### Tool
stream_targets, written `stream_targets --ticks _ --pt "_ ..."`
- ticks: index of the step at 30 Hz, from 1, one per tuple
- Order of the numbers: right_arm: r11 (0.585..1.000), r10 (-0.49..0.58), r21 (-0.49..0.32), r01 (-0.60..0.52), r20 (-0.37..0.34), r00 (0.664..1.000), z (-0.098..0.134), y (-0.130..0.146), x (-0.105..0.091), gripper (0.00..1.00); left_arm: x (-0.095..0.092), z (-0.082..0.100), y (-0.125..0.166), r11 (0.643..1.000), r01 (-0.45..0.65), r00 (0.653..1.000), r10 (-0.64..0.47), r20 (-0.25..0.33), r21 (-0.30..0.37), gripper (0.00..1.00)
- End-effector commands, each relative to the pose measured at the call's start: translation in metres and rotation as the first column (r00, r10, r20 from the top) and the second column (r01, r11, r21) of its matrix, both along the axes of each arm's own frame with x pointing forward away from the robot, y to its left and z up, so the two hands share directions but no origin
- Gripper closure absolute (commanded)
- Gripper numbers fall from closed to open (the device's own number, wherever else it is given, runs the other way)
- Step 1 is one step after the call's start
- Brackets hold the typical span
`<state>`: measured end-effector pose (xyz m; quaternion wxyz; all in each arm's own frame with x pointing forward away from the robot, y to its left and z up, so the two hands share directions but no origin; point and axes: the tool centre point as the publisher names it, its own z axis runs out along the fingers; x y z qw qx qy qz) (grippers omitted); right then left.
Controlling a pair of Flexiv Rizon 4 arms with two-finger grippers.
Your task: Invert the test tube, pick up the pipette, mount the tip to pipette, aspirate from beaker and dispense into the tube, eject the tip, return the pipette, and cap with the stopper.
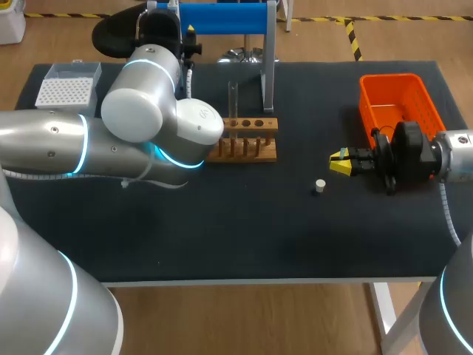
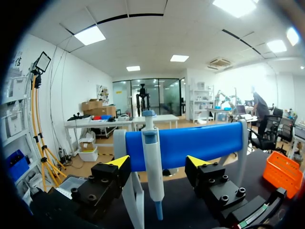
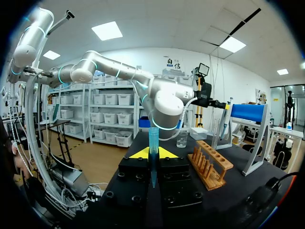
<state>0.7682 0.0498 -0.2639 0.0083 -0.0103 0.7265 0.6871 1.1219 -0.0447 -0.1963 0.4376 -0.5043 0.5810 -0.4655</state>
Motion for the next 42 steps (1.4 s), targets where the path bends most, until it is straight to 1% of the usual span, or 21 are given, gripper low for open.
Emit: stream_targets --ticks 1,12,21,24,42 --pt "1.000 -0.003 -0.003 0.003 0.001 1.000 0.001 0.000 -0.001 1.00 0.009 -0.004 0.000 1.000 0.006 1.000 -0.006 0.008 -0.002 0.32" --pt "1.000 -0.003 -0.003 0.003 0.001 1.000 0.001 0.000 -0.001 1.00 0.022 -0.008 0.001 1.000 0.018 1.000 -0.018 0.016 -0.010 0.44" --pt "1.000 -0.003 -0.003 0.003 0.001 1.000 0.001 0.000 -0.001 1.00 0.032 -0.007 0.002 1.000 0.021 0.999 -0.020 0.035 -0.013 0.47" --pt "1.000 -0.003 -0.003 0.003 0.001 1.000 0.001 0.000 -0.001 1.00 0.035 -0.008 0.002 1.000 0.023 0.999 -0.023 0.038 -0.013 0.50" --pt "1.000 -0.003 -0.003 0.003 0.001 1.000 0.001 0.000 -0.001 1.00 0.048 -0.008 0.001 0.999 0.032 0.999 -0.032 0.038 -0.009 0.51"
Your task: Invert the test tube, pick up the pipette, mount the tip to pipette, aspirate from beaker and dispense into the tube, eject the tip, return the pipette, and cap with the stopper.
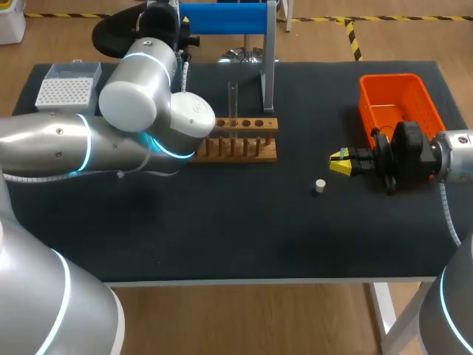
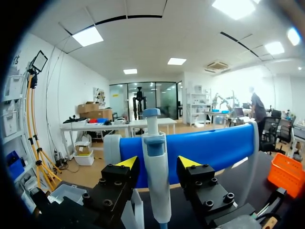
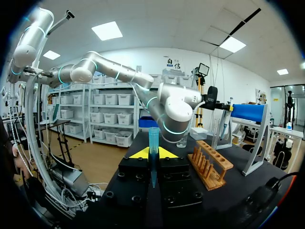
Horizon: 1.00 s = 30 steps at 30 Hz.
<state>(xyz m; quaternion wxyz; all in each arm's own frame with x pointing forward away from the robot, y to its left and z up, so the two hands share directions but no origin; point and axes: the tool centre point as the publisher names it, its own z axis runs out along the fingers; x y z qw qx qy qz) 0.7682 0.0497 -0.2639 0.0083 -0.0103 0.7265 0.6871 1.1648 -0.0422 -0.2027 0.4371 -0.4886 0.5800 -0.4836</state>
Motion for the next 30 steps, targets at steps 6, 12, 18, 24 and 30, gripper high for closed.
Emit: stream_targets --ticks 6,12,18,24,30 --pt "1.000 -0.003 -0.003 0.003 0.001 1.000 0.0009 0.0001 -0.0014 1.00 0.0082 -0.0011 -0.0004 1.000 -0.006 1.000 0.006 0.013 -0.002 0.51" --pt "1.000 -0.003 -0.003 0.003 0.001 1.000 0.0009 0.0001 -0.0014 1.00 0.0116 -0.0009 -0.0005 1.000 -0.007 1.000 0.007 0.020 -0.003 0.51" --pt "1.000 -0.003 -0.003 0.003 0.001 1.000 0.0009 0.0001 -0.0014 1.00 0.0142 -0.0015 -0.0011 1.000 -0.008 1.000 0.008 0.021 -0.004 0.52" --pt "1.000 -0.003 -0.003 0.003 0.001 1.000 0.0009 0.0001 -0.0014 1.00 0.0149 -0.0018 -0.0015 1.000 -0.006 1.000 0.006 0.020 -0.005 0.52" --pt "1.000 -0.003 -0.003 0.003 0.001 1.000 0.0009 0.0001 -0.0014 1.00 0.0143 -0.0009 -0.0017 1.000 -0.006 1.000 0.006 0.021 -0.005 0.95"
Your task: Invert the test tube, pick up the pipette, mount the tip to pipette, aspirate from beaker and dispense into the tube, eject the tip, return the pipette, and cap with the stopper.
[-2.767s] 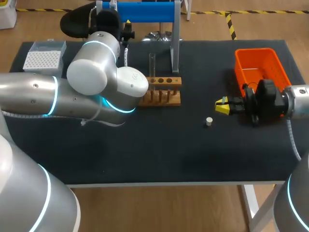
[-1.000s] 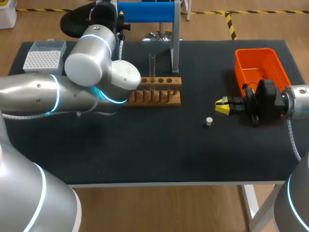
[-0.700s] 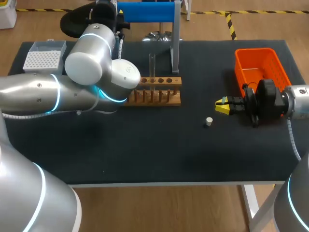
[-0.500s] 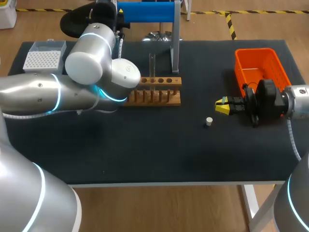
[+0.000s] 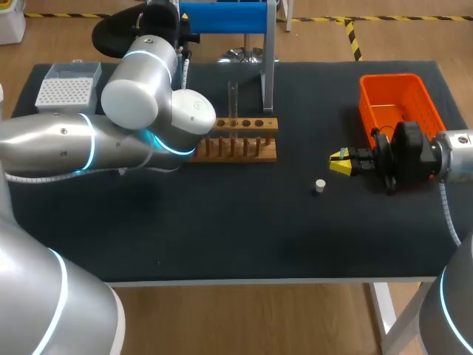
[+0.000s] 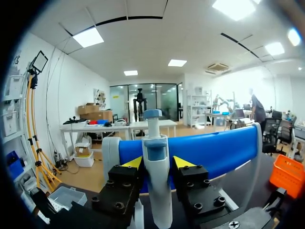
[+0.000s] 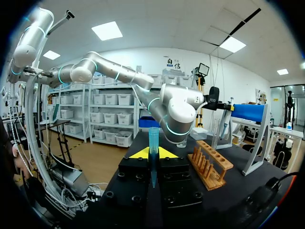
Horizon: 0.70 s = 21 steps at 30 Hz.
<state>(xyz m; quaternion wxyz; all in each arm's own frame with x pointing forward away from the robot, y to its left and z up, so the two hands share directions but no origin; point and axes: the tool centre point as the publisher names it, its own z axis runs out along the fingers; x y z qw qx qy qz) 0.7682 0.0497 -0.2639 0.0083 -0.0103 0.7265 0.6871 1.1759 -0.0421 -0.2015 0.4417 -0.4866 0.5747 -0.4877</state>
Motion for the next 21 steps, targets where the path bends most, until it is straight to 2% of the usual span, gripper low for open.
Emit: stream_targets --ticks 1,7,16,21 --pt "1.000 -0.003 -0.003 0.003 0.001 1.000 0.001 0.000 -0.001 1.00 0.003 -0.002 -0.002 1.000 -0.003 1.000 0.003 0.004 -0.002 1.00" --pt "1.000 -0.003 -0.003 0.003 0.001 1.000 0.001 0.000 -0.001 1.00 -0.001 0.002 -0.002 1.000 -0.007 1.000 0.007 0.008 -0.002 1.00" --pt "1.000 -0.003 -0.003 0.003 0.001 1.000 0.001 0.000 -0.001 1.00 -0.004 0.030 -0.001 1.000 0.001 0.999 -0.002 0.042 0.016 1.00" --pt "1.000 -0.003 -0.003 0.003 0.001 1.000 0.001 0.000 -0.001 1.00 -0.009 0.045 -0.006 0.996 0.086 0.995 -0.085 0.057 -0.003 1.00"
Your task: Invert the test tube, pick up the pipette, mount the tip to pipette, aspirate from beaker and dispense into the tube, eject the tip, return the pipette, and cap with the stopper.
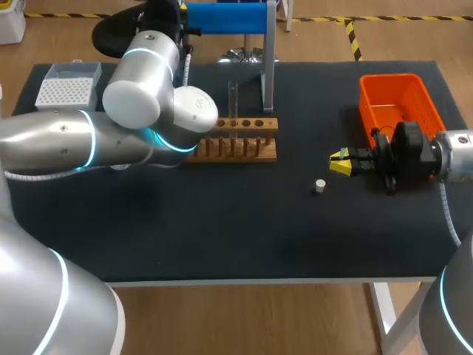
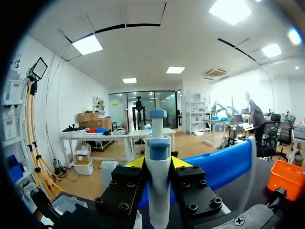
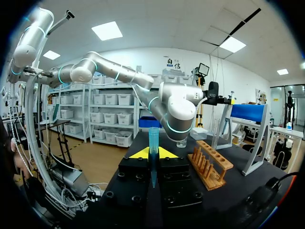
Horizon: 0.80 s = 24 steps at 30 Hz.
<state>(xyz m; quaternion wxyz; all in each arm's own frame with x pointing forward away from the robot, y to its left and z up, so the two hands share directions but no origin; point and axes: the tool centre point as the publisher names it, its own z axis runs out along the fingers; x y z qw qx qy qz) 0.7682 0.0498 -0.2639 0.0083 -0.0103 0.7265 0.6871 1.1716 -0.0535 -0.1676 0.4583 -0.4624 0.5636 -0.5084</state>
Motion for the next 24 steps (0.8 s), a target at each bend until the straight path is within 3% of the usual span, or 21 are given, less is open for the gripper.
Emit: stream_targets --ticks 1,7,16,19,22,24 --pt "1.000 -0.003 -0.003 0.003 0.001 1.000 0.001 0.000 -0.001 1.00 -0.006 0.013 0.004 0.997 0.082 0.996 -0.082 -0.019 -0.003 1.00" --pt "1.000 -0.003 -0.003 0.003 0.001 1.000 0.001 0.000 -0.001 1.00 -0.024 0.032 -0.004 0.964 0.264 0.964 -0.265 -0.022 -0.034 1.00" --pt "1.000 -0.003 -0.003 0.003 0.001 1.000 0.001 0.000 -0.001 1.00 -0.059 0.049 -0.007 0.878 0.475 0.877 -0.478 -0.048 -0.054 1.00" --pt "1.000 -0.003 -0.003 0.003 0.001 1.000 0.001 0.000 -0.001 1.00 -0.073 0.053 -0.007 0.825 0.560 0.823 -0.565 -0.058 -0.082 1.00" --pt "1.000 -0.003 -0.003 0.003 0.001 1.000 0.001 0.000 -0.001 1.00 -0.090 0.057 -0.011 0.732 0.676 0.726 -0.682 -0.091 -0.085 1.00" --pt "1.000 -0.003 -0.003 0.003 0.001 1.000 0.001 0.000 -0.001 1.00 -0.090 0.057 -0.011 0.732 0.676 0.726 -0.682 -0.091 -0.085 1.00"
